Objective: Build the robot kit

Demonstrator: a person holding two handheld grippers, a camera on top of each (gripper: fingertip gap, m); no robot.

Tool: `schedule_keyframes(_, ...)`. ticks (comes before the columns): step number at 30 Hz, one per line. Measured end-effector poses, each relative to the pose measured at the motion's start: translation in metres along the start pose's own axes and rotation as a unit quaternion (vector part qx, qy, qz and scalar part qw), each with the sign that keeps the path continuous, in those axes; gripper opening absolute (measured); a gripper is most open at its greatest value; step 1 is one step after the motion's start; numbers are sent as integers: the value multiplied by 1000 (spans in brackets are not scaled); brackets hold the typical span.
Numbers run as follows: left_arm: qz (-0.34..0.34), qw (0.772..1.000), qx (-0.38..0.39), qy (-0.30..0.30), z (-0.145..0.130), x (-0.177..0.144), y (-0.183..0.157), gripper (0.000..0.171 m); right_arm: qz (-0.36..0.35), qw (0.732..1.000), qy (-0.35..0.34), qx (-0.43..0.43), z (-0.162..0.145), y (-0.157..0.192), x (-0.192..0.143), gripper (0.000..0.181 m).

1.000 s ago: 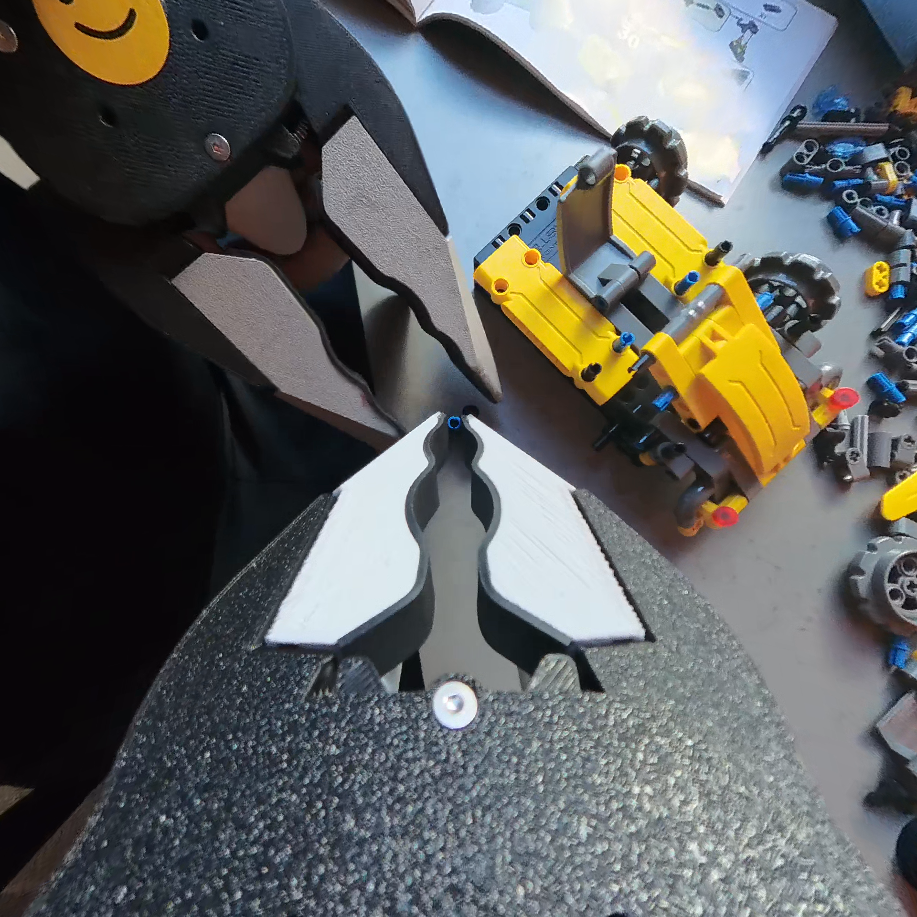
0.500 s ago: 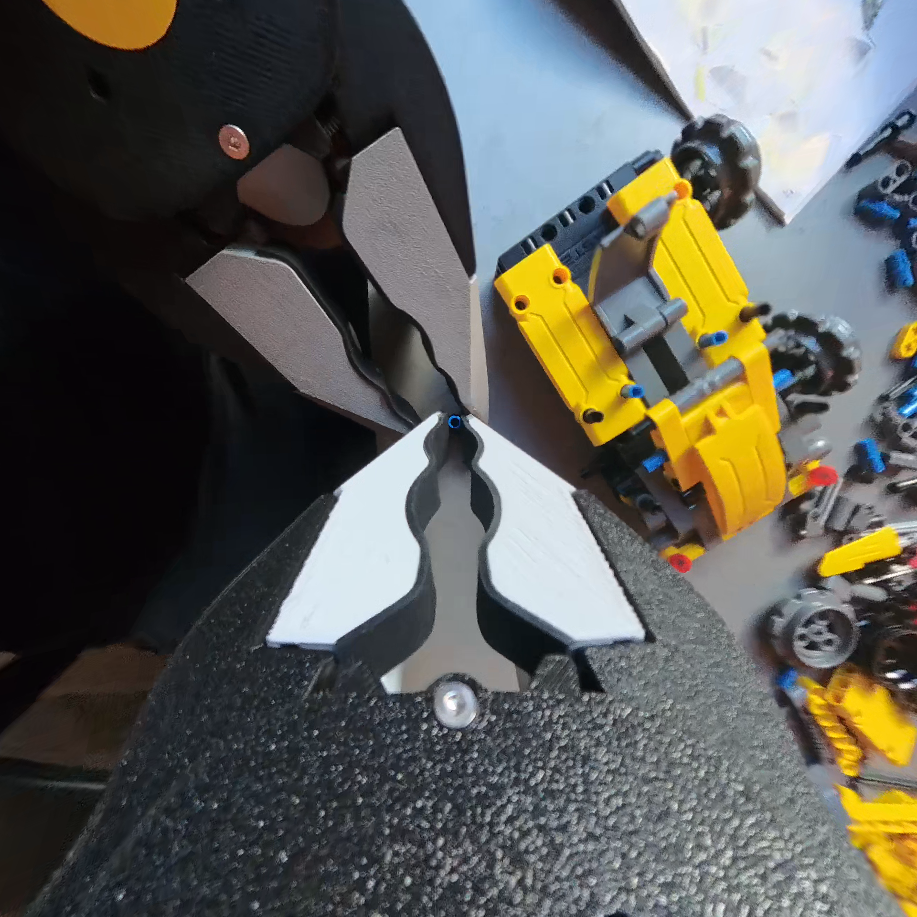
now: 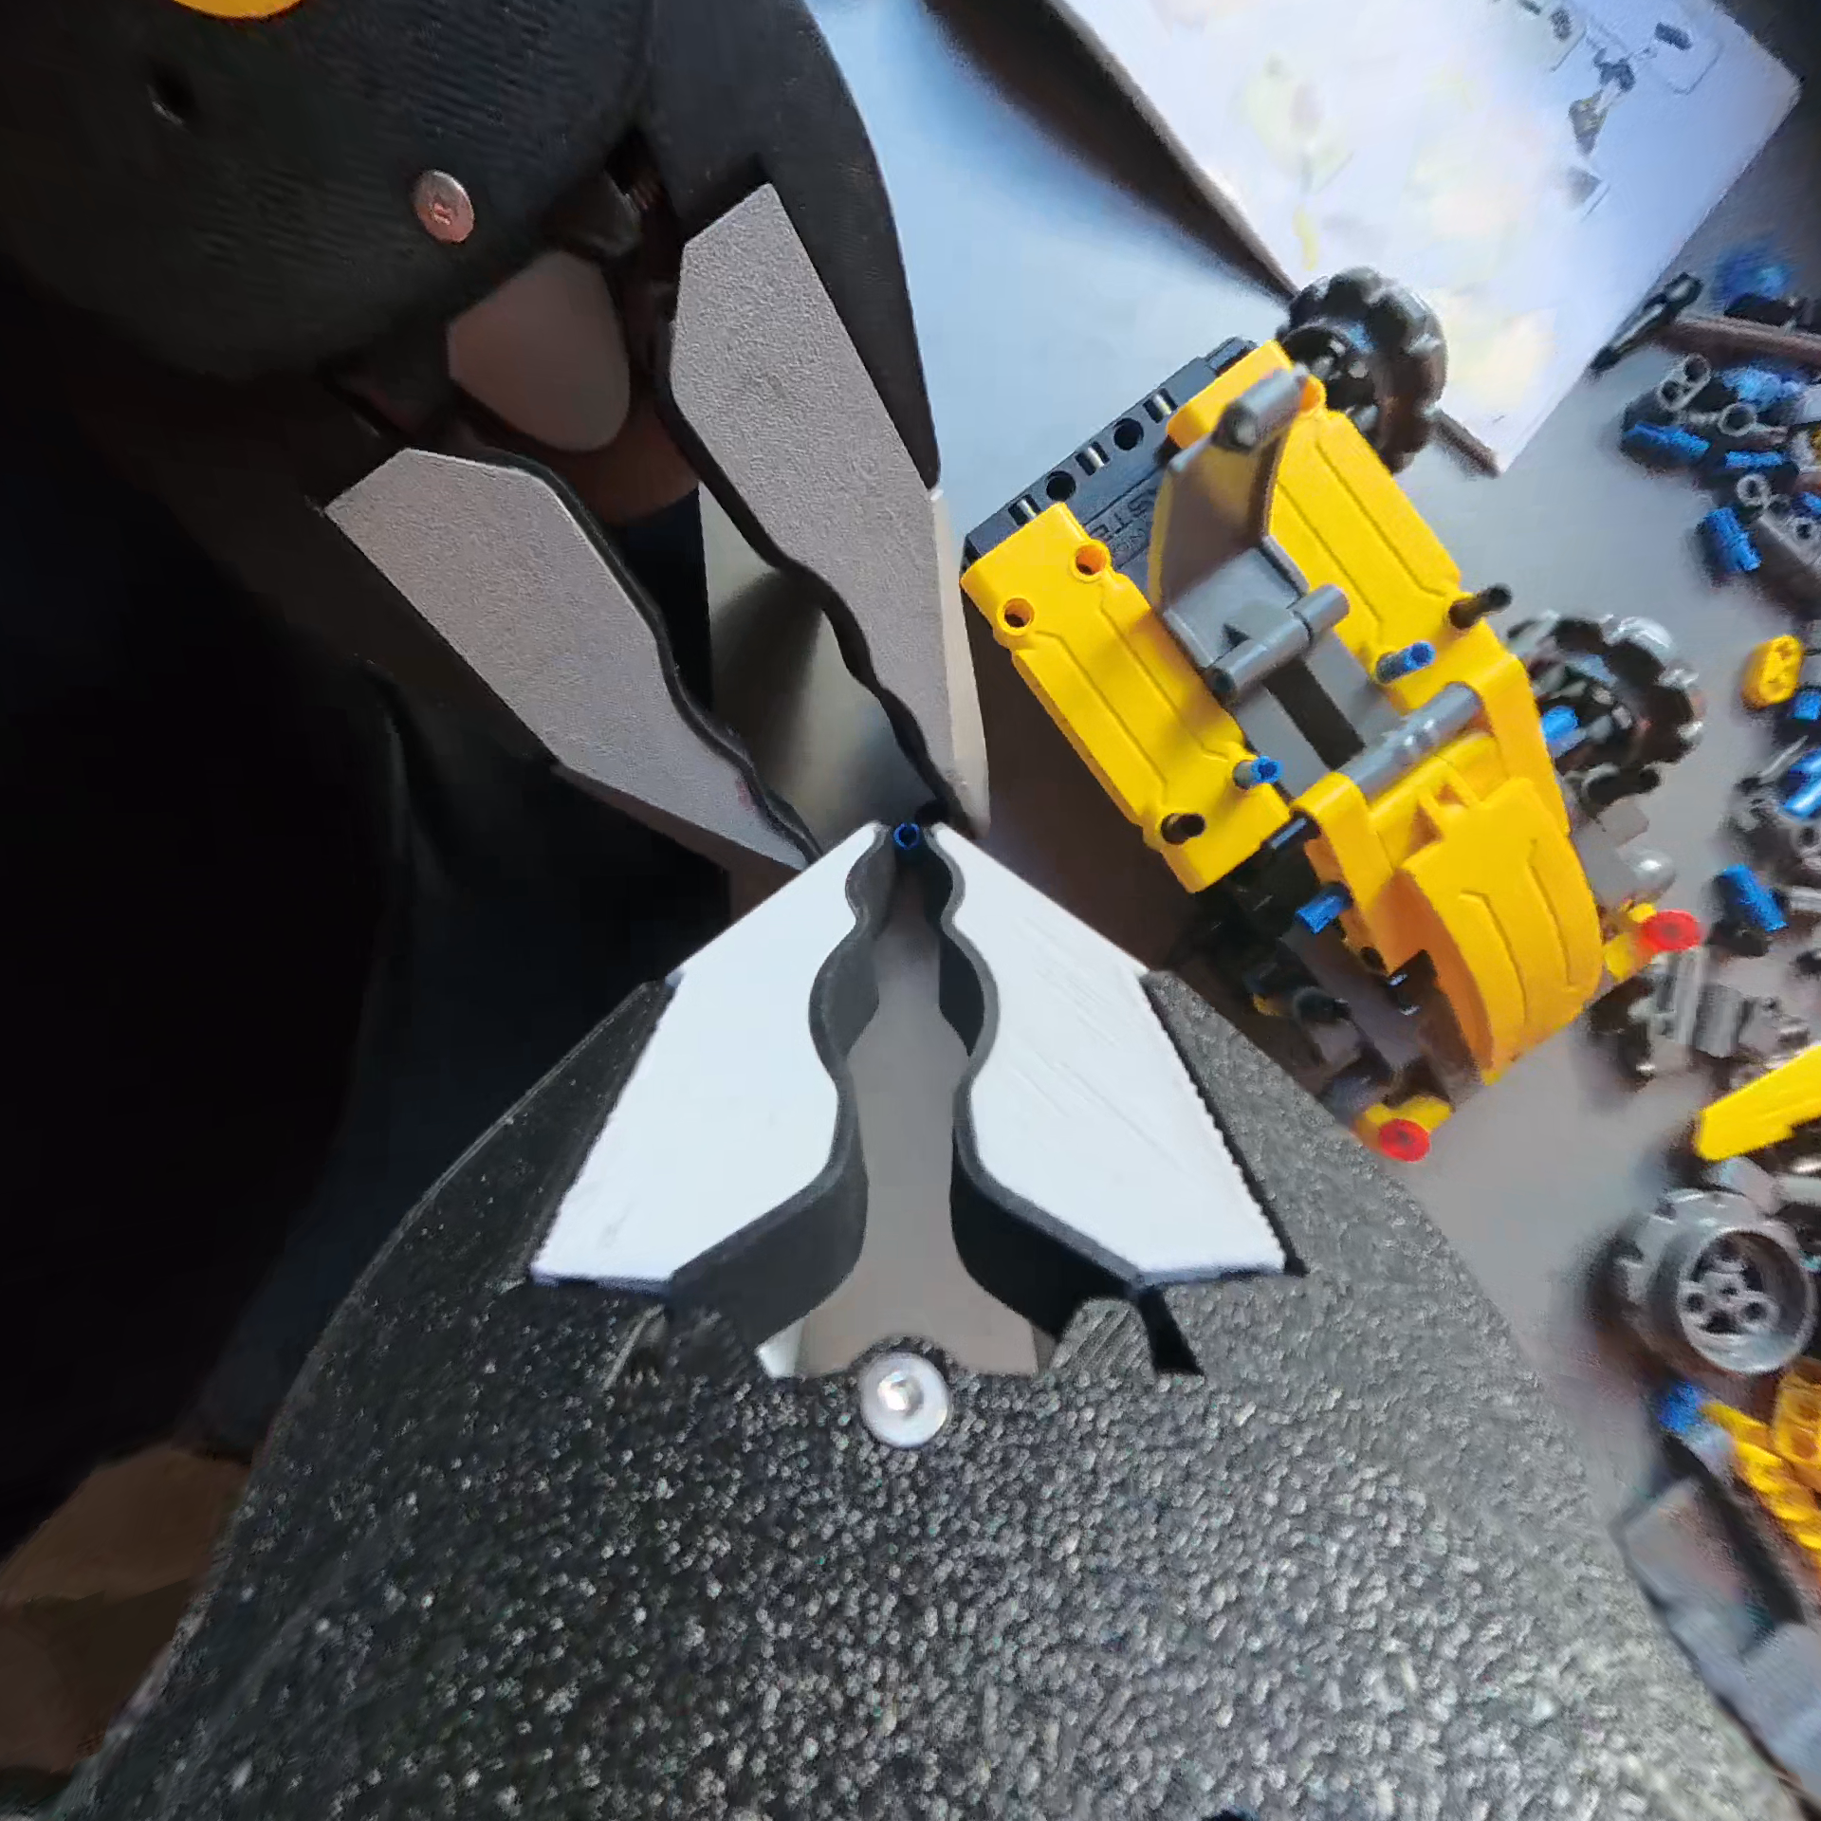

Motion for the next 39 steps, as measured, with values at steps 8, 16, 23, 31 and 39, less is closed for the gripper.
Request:
schedule_keyframes(8,10,999,21,-35,3,-3,-7,37,30,979,-124,161,-13,-10,-23,5)
schedule_keyframes(16,8,998,11,-64,9,-10,-4,32,115,913,-221,323,-28,-11,-27,5)
schedule_keyframes(23,-41,996,-14,-83,14,-15,-8,22,136,911,-221,320,-28,4,-23,6)
schedule_keyframes(31,-71,992,-34,-98,10,-21,-7,26,127,901,-273,311,-29,12,-29,5)
schedule_keyframes(39,-72,995,14,-70,8,-18,-12,22,113,890,-323,301,-37,23,-25,5)
Point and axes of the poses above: each gripper's, where its closed fingertips meet, x out along the fingers, z out of its top, y = z × x across the jaws, the point moved 9 cm from there along -x, back along the fingers, and after that the axes turned 4 degrees about -z, right-handed, at the moved point
